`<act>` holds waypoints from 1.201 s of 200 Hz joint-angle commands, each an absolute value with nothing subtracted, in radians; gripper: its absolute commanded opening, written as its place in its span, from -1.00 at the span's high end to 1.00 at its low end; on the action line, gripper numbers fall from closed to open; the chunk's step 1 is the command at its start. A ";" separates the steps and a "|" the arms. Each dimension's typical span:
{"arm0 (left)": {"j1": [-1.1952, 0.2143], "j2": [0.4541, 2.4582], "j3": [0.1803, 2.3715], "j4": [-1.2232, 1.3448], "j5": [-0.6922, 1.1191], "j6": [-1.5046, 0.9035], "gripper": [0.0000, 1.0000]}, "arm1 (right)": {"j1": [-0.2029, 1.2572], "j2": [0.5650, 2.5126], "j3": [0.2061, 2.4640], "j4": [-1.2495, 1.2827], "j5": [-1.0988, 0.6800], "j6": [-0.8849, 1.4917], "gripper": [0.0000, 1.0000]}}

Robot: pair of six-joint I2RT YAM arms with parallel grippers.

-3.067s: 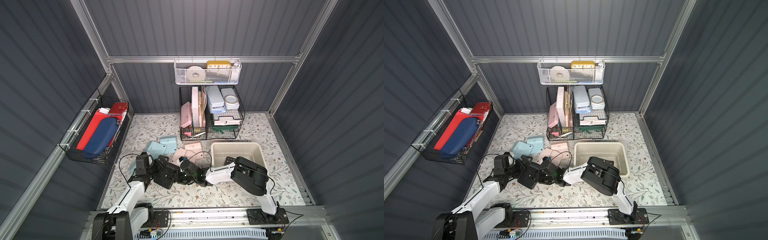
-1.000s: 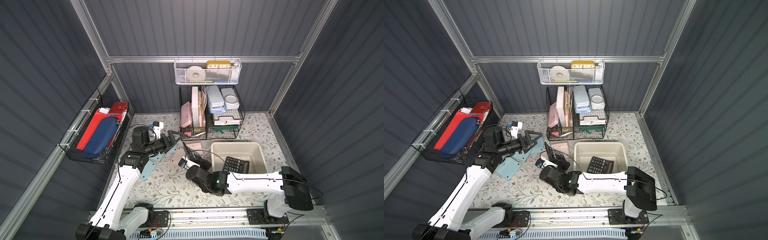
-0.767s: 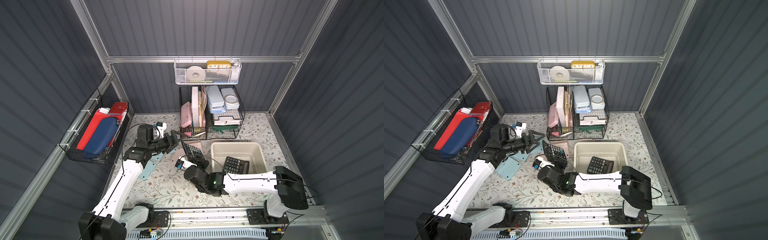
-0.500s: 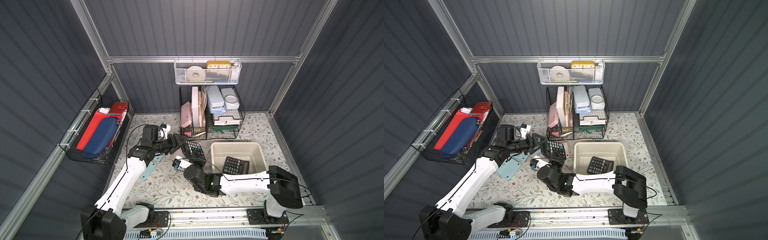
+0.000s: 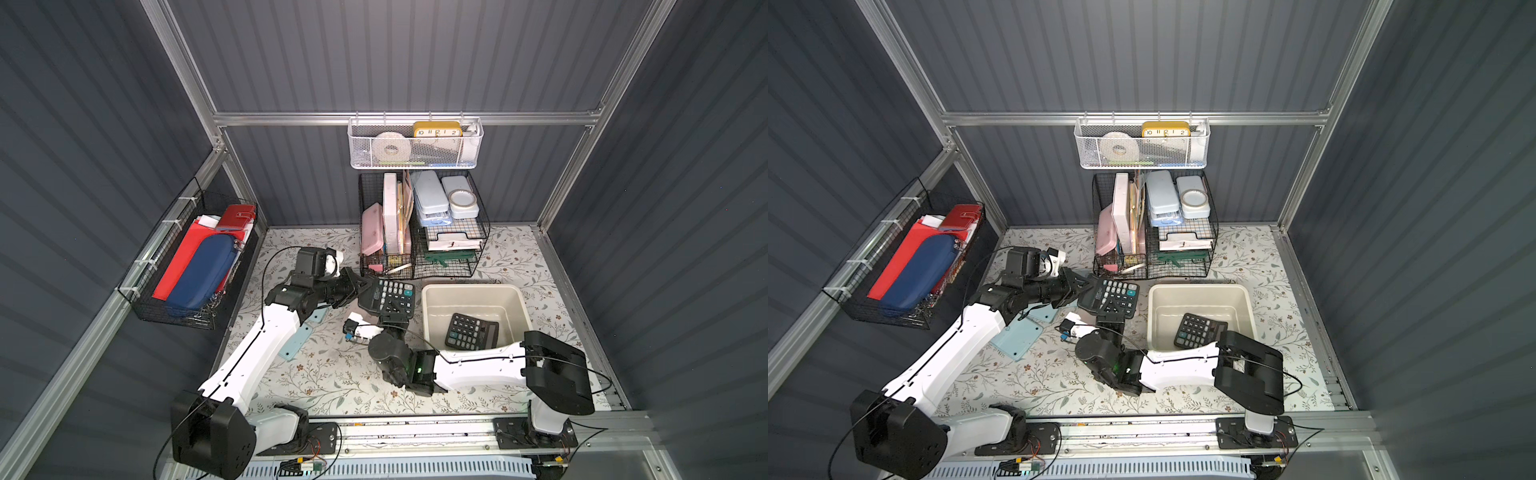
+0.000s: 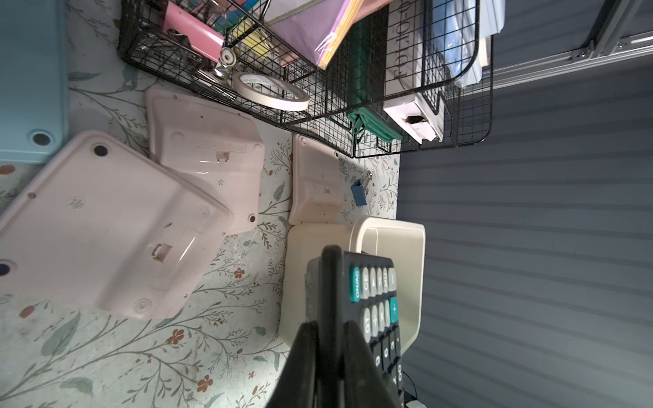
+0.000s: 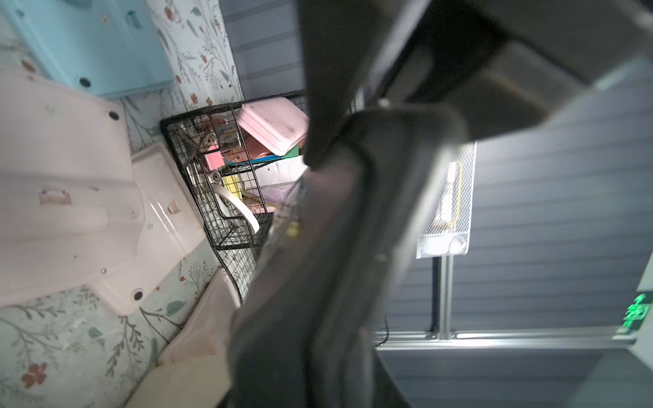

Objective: Put the calculator in the storage box
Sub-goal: Pick up the calculator at the center of the board.

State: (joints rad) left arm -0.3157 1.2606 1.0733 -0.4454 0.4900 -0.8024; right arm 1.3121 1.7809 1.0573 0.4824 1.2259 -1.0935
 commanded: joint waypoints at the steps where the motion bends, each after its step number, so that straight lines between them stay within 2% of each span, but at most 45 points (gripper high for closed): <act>1: -0.327 1.267 1.141 -0.465 0.502 -0.781 0.93 | 1.315 1.765 1.043 0.566 1.236 -1.060 -0.21; 22: -0.328 1.282 1.190 -0.479 0.464 -0.780 0.98 | 1.316 1.729 1.019 0.514 1.251 -0.984 -0.74; 44: -0.328 1.297 1.249 -0.494 0.394 -0.778 1.00 | 1.315 1.661 1.030 0.234 1.242 -0.740 -0.98; 84: -0.328 1.323 1.337 -0.533 0.306 -0.779 1.00 | 1.277 1.515 1.094 -0.314 1.121 -0.243 -0.98; 119: -0.356 1.317 1.336 -0.500 0.271 -0.822 1.00 | 1.163 1.369 1.115 -0.595 0.966 0.045 -0.98; 177: -0.538 1.341 1.338 -0.412 0.141 -0.940 1.00 | 0.708 1.016 1.058 -0.727 0.416 0.290 -0.98; 240: -0.846 1.491 1.454 -0.353 -0.100 -1.080 1.00 | 0.237 0.943 1.058 -0.817 -0.023 0.366 -0.98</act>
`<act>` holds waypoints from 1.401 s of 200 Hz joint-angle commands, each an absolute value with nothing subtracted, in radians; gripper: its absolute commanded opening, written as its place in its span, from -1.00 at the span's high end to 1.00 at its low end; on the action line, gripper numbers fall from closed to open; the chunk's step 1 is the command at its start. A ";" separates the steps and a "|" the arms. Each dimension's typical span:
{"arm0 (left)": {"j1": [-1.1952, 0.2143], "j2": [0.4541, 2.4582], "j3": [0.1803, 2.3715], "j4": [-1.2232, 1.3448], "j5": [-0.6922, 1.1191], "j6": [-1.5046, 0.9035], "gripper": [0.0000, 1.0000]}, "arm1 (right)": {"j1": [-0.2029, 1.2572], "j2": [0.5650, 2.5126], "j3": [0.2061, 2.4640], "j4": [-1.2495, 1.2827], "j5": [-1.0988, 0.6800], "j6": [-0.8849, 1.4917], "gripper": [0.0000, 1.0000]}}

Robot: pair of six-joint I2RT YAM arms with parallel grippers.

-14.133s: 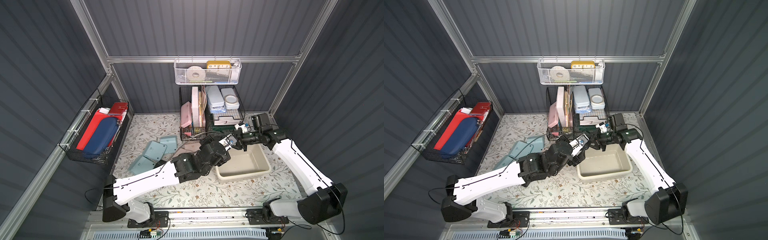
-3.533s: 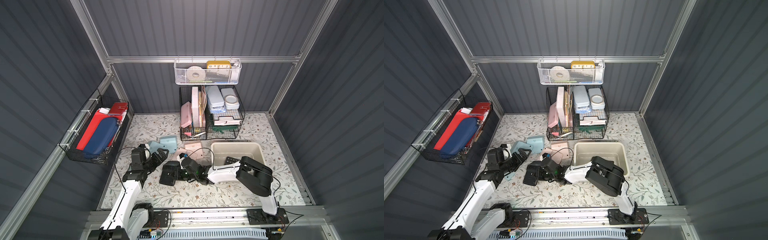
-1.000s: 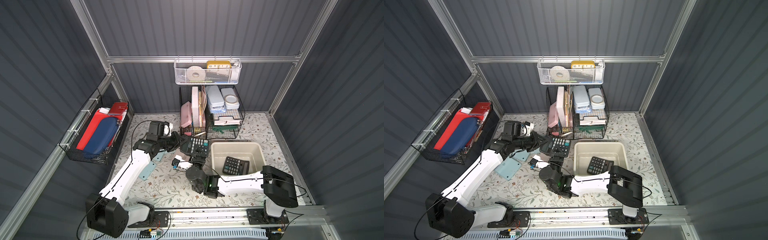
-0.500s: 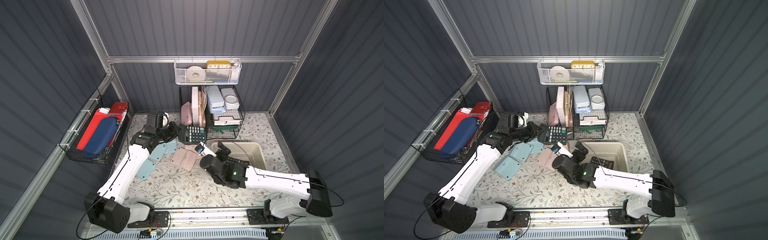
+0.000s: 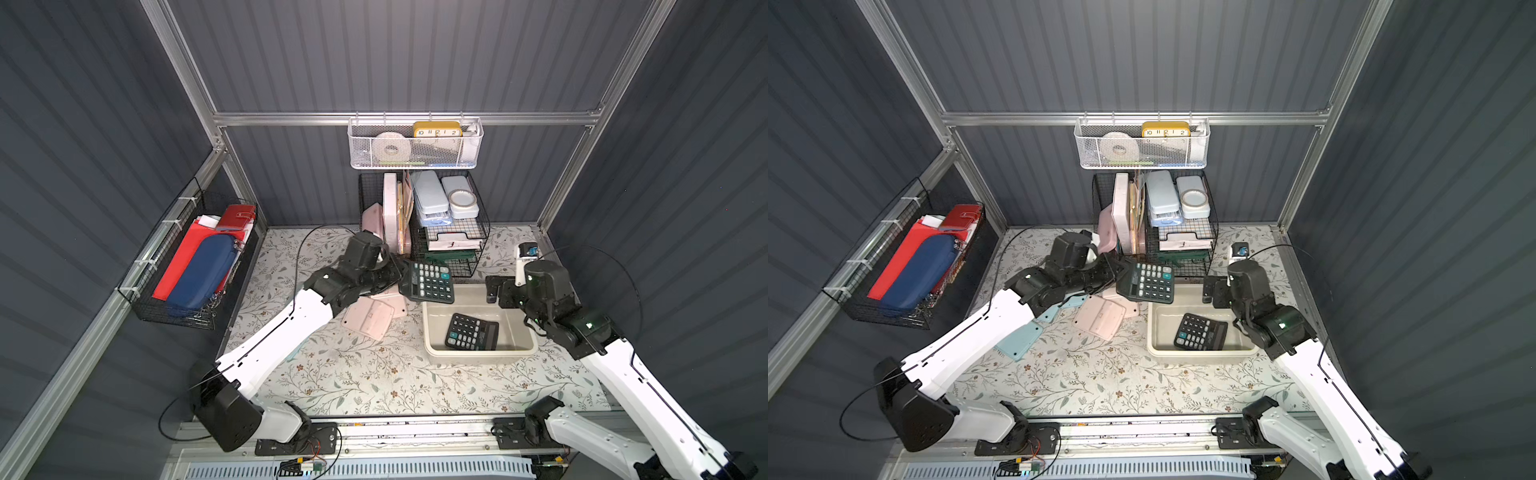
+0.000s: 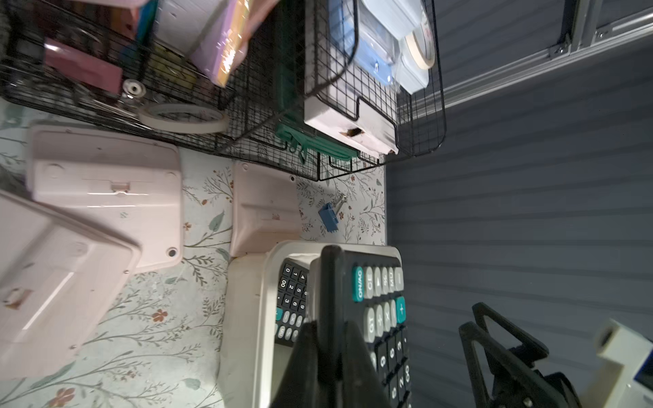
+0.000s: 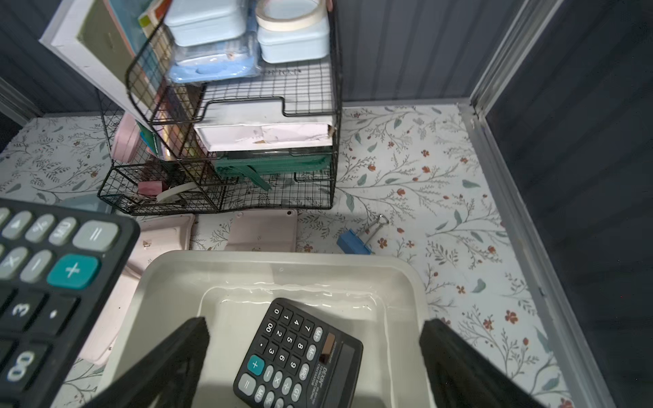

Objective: Put the calculator in the storage box
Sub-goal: Pick up the calculator at the center of the board, then place the calculator in the storage box.

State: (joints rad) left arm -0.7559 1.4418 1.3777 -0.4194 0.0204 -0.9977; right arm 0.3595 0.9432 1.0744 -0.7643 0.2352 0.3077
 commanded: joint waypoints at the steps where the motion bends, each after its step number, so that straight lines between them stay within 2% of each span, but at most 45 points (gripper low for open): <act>1: -0.852 1.492 1.456 -0.352 -0.103 -1.081 1.00 | 0.231 0.943 1.057 -0.816 -0.027 0.367 -0.98; 24: -0.948 1.581 1.507 -0.364 -0.185 -1.120 1.00 | 0.155 0.933 1.042 -0.806 -0.081 0.386 -0.98; 83: -1.080 1.788 1.608 -0.447 -0.290 -1.188 1.00 | 0.114 0.936 1.034 -0.794 -0.100 0.405 -0.98; 167: -1.121 1.909 1.566 -0.596 -0.365 -1.279 1.00 | 0.114 0.931 1.017 -0.792 -0.087 0.402 -0.98; 228: -1.121 1.957 1.595 -0.625 -0.400 -1.200 1.00 | 0.114 0.931 1.009 -0.787 -0.091 0.401 -0.98; 239: -1.121 1.950 1.589 -0.624 -0.407 -1.192 0.90 | 0.114 0.931 1.009 -0.790 -0.090 0.402 -0.98; 280: -1.121 1.905 1.572 -0.621 -0.429 -1.179 0.30 | 0.114 0.939 1.014 -0.791 -0.090 0.400 -0.98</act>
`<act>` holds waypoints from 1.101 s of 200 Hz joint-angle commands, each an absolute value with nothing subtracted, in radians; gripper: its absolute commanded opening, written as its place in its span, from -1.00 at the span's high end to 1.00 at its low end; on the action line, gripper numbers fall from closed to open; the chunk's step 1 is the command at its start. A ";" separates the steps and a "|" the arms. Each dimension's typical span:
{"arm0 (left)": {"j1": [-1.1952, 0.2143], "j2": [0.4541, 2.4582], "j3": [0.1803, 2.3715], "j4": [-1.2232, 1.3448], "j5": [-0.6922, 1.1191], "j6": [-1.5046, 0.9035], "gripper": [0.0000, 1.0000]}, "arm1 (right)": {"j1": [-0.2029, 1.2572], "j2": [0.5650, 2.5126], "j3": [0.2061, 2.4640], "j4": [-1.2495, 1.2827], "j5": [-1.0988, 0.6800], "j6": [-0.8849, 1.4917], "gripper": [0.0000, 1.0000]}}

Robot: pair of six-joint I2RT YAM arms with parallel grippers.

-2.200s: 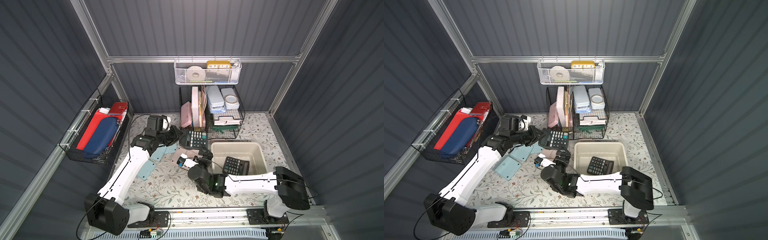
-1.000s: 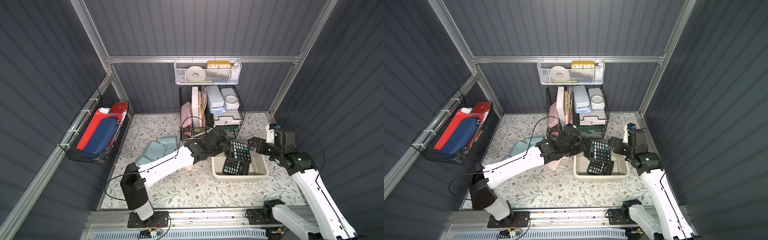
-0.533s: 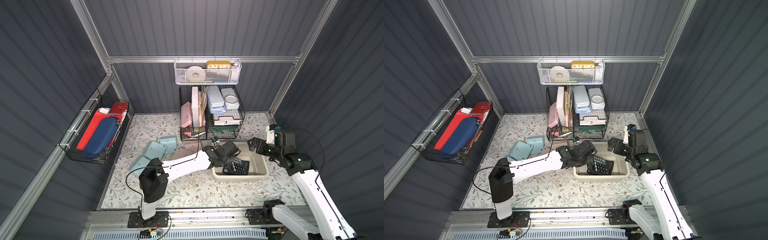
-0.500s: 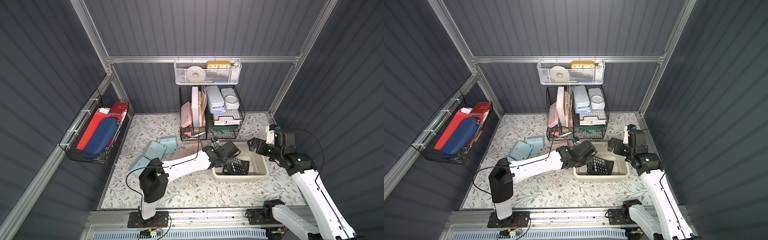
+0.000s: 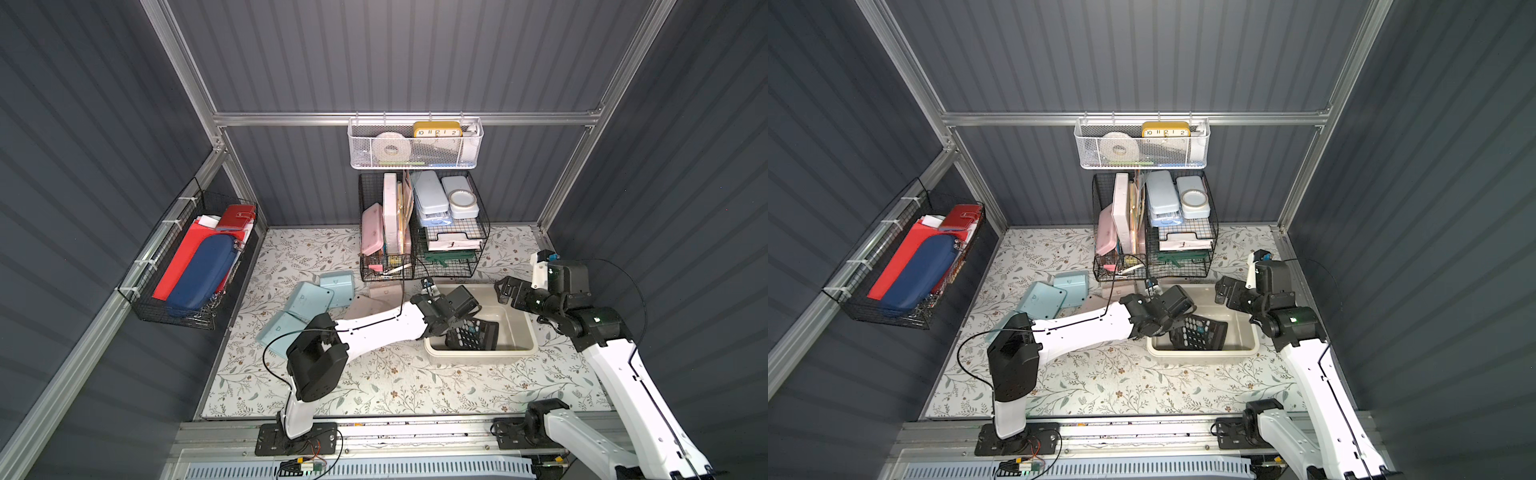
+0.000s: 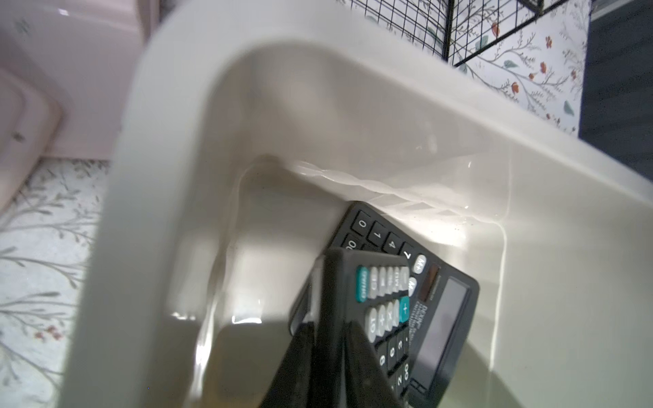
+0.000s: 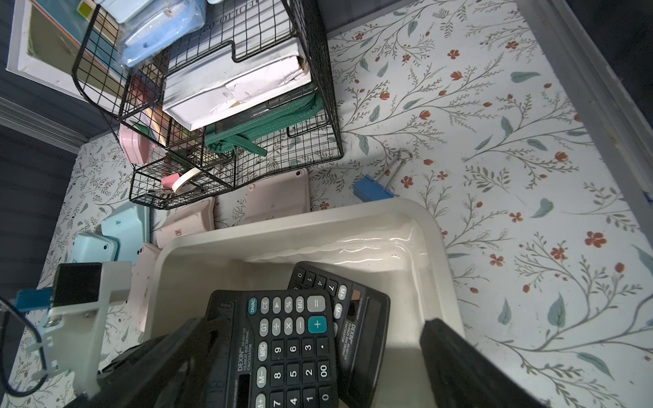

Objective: Put the calculator in the storage box
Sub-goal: Place the calculator in the storage box, then pick up the calculator at the center of the board.

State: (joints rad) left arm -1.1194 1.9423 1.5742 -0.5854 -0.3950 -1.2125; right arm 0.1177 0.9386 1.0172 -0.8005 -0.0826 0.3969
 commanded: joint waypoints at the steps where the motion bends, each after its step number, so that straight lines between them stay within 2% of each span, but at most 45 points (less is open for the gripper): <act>1: -1.121 1.906 1.573 -0.623 -0.429 -1.179 0.29 | 0.114 0.939 1.014 -0.792 -0.090 0.400 -0.98; 15: -1.121 1.911 1.595 -0.644 -0.431 -1.177 0.16 | 0.114 0.942 1.015 -0.792 -0.093 0.401 -0.98; 52: -1.121 1.897 1.646 -0.668 -0.433 -1.155 -0.05 | 0.114 0.944 1.017 -0.798 -0.102 0.403 -0.98; 69: -1.121 1.876 1.671 -0.679 -0.436 -1.128 -0.28 | 0.114 0.942 1.019 -0.804 -0.109 0.403 -0.98; 107: -1.113 1.804 1.694 -0.714 -0.491 -1.070 -0.98 | 0.114 0.939 1.022 -0.813 -0.137 0.413 -0.98; 152: -1.010 1.631 1.541 -0.664 -0.464 -1.014 -0.98 | 0.114 0.925 1.017 -0.797 -0.209 0.446 -0.98; 181: -0.891 1.488 1.361 -0.587 -0.405 -0.966 -0.98 | 0.115 0.922 1.009 -0.761 -0.332 0.458 -0.98; 220: -0.711 1.370 1.224 -0.549 -0.355 -0.892 -0.98 | 0.130 0.936 0.993 -0.707 -0.451 0.482 -0.98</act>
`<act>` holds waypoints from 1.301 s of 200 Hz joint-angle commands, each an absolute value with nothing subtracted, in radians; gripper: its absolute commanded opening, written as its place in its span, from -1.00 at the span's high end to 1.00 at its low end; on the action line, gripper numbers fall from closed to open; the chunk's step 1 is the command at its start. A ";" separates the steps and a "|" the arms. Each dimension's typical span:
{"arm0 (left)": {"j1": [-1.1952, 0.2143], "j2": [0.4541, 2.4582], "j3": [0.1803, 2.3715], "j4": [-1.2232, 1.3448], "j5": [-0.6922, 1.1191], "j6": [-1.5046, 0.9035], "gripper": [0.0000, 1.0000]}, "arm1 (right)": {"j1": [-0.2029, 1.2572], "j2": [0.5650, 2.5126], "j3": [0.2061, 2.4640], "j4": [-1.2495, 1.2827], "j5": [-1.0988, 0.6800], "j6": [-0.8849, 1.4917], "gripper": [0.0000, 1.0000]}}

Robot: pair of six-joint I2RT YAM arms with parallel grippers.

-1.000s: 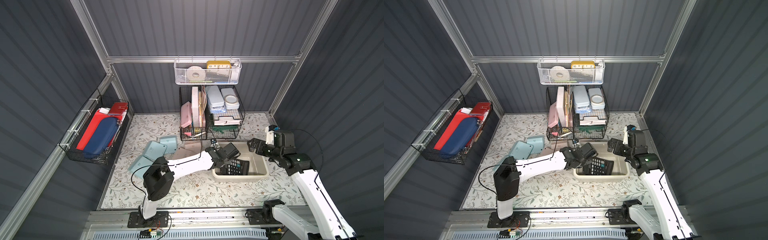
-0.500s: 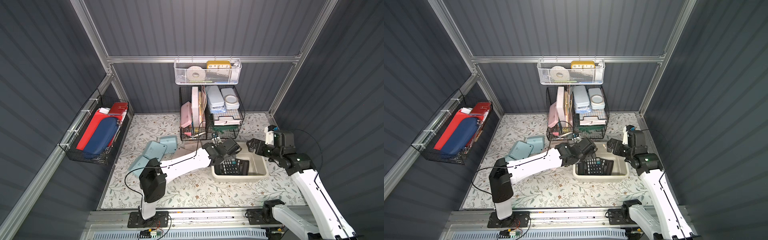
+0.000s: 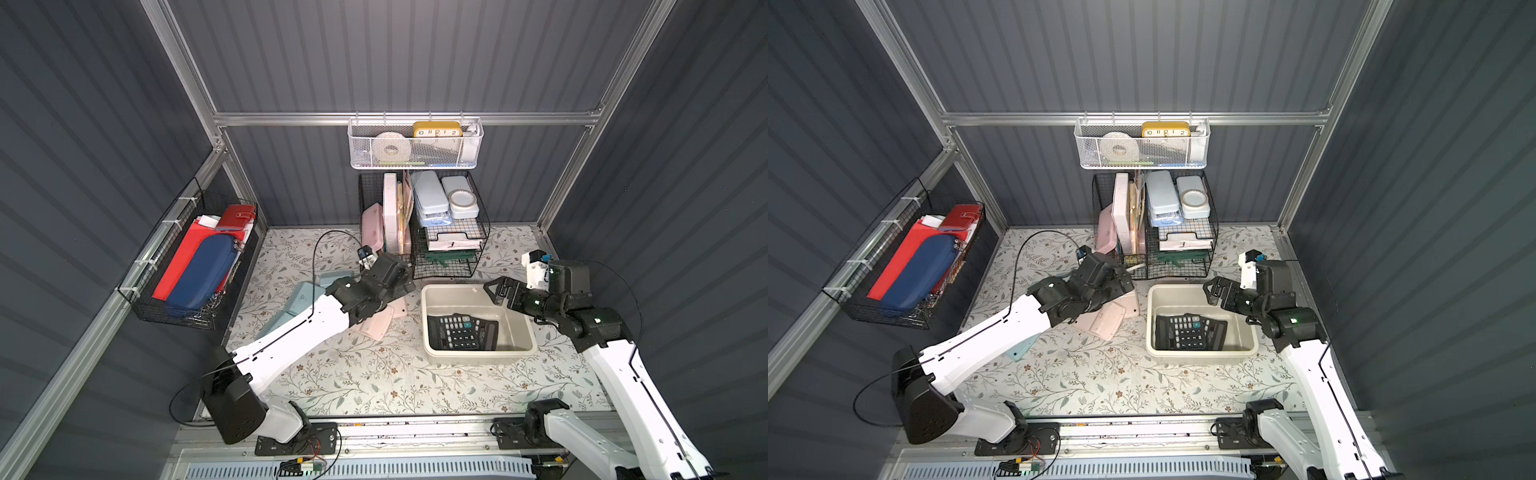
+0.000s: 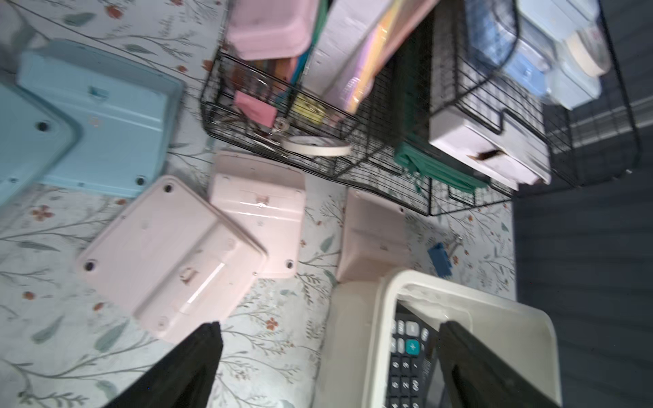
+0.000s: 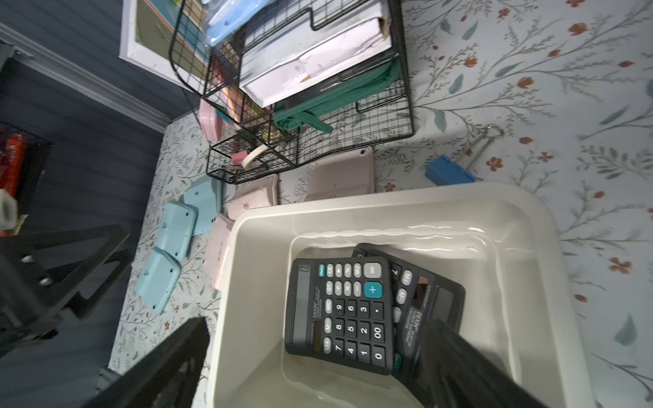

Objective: Put the calculator in the storage box
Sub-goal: Pick up the calculator at the center of the board.

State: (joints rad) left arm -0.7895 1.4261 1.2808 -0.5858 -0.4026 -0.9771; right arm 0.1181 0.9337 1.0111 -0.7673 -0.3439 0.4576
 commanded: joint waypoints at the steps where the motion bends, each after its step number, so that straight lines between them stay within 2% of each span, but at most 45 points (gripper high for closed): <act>1: -0.707 1.368 1.221 -0.549 -0.355 -0.890 -0.98 | 0.131 0.936 0.992 -0.705 -0.452 0.483 -0.98; 55: -0.468 1.367 1.140 -0.464 -0.266 -0.765 -0.98 | 0.325 0.974 1.013 -0.676 -0.356 0.476 -0.98; 86: -0.385 1.420 1.083 -0.379 -0.115 -0.751 -0.98 | 0.450 1.019 1.041 -0.677 -0.293 0.451 -0.98; 171: -0.377 1.373 0.736 -0.044 0.217 -0.921 -0.98 | 0.618 1.238 1.183 -0.681 -0.205 0.388 -0.98; 260: -0.377 1.215 0.515 0.084 0.292 -1.049 -0.98 | 0.729 1.597 1.519 -0.795 -0.187 0.283 -0.98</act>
